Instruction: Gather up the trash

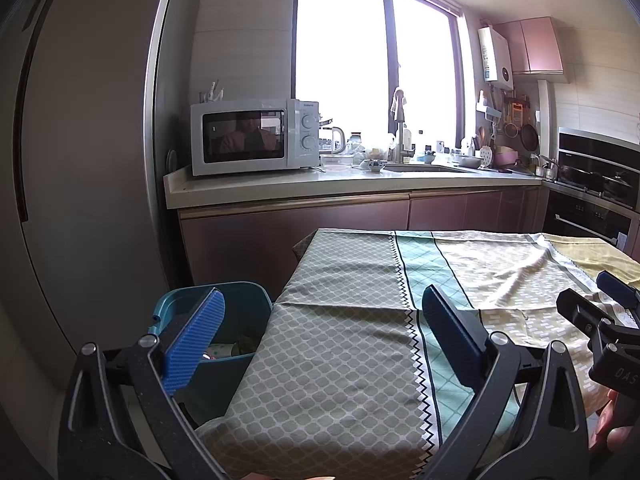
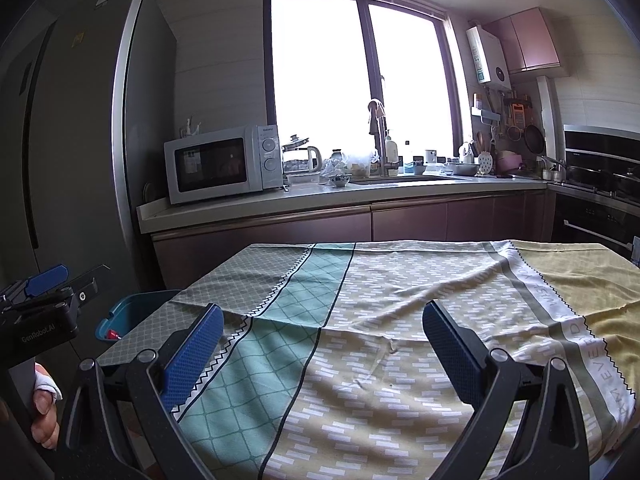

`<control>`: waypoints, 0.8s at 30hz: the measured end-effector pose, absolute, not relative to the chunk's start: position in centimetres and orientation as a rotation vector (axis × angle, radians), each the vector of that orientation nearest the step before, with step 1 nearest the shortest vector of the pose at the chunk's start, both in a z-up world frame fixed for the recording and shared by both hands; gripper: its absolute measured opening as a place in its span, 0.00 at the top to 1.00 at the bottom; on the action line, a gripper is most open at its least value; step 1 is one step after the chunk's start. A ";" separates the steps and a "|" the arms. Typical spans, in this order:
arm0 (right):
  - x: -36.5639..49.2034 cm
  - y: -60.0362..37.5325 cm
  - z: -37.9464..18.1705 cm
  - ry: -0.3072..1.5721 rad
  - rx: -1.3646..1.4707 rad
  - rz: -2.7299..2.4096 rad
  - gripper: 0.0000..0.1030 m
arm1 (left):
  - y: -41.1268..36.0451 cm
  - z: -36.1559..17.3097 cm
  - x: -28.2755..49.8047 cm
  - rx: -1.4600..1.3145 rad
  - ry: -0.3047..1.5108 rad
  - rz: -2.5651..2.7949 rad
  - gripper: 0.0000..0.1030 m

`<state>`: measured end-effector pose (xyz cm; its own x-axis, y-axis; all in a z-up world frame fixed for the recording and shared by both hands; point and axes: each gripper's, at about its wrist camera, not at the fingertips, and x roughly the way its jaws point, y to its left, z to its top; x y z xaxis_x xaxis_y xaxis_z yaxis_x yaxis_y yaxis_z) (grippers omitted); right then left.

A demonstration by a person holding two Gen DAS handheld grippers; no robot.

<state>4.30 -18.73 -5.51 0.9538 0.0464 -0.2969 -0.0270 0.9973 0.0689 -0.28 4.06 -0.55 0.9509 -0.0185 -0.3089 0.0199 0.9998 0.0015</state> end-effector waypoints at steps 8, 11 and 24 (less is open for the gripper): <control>4.2 -18.8 -5.5 0.298 0.065 0.024 0.06 | 4.0 -0.5 -0.1 0.004 0.316 -0.016 0.05; 4.2 -18.8 -5.5 0.299 0.064 0.021 0.06 | 4.0 -0.6 -0.1 0.004 0.318 -0.018 0.05; 3.3 -18.6 -5.2 0.243 0.052 -0.009 0.06 | 3.7 -1.0 -0.6 -0.003 0.297 -0.014 0.05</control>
<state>3.33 -18.60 -5.16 0.9705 -0.0022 -0.2409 0.0149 0.9986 0.0508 -0.55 3.67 -0.97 0.9560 -0.0140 -0.2930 0.0132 0.9999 -0.0047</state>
